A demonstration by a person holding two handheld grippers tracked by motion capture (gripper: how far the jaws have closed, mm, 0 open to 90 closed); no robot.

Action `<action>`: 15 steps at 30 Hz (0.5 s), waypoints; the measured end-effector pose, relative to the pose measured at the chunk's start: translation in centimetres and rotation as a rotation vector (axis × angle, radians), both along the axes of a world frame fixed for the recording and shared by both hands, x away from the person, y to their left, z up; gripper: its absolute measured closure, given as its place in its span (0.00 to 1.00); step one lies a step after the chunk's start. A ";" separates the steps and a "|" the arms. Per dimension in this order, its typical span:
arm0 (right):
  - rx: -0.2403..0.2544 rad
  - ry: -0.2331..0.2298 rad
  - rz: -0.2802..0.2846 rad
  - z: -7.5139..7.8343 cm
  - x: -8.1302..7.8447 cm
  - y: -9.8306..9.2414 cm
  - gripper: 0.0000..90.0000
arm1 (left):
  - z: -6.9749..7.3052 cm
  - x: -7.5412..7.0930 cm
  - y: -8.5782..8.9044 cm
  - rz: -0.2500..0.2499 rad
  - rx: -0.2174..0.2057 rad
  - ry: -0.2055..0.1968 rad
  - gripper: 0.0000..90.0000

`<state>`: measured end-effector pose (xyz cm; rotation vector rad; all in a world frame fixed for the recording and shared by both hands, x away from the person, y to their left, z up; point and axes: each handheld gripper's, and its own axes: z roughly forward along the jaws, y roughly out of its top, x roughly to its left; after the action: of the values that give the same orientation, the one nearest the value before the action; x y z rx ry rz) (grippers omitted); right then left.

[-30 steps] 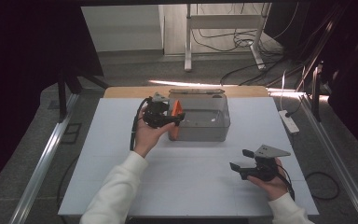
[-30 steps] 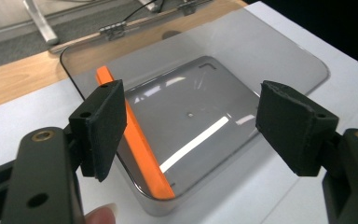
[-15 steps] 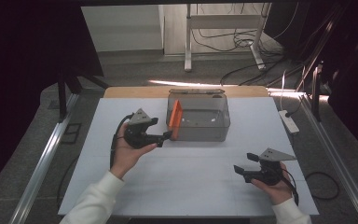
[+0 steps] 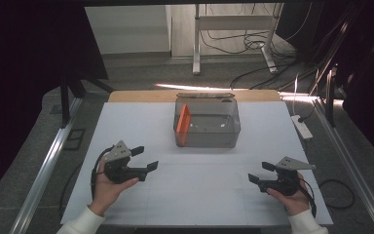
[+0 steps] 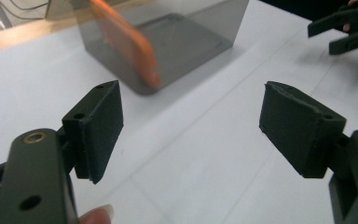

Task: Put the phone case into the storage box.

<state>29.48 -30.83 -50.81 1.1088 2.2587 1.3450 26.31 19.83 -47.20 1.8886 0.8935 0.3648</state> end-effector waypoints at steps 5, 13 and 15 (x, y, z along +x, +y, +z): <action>0.018 0.008 -0.022 -0.1 -0.4 -0.8 0.23 | -1.7 -0.8 1.0 0.010 0.001 0.030 0.26; 0.001 -0.021 0.009 0.1 -0.5 -0.4 0.23 | -3.8 -0.7 1.5 0.039 0.006 0.082 0.26; -0.001 -0.023 0.018 0.1 -0.5 -0.2 0.23 | -4.0 -0.7 1.4 0.046 0.020 0.081 0.25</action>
<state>28.96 -31.06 -50.73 1.0688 2.2580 1.3567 25.62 21.21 -51.20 1.9150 0.9923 0.3276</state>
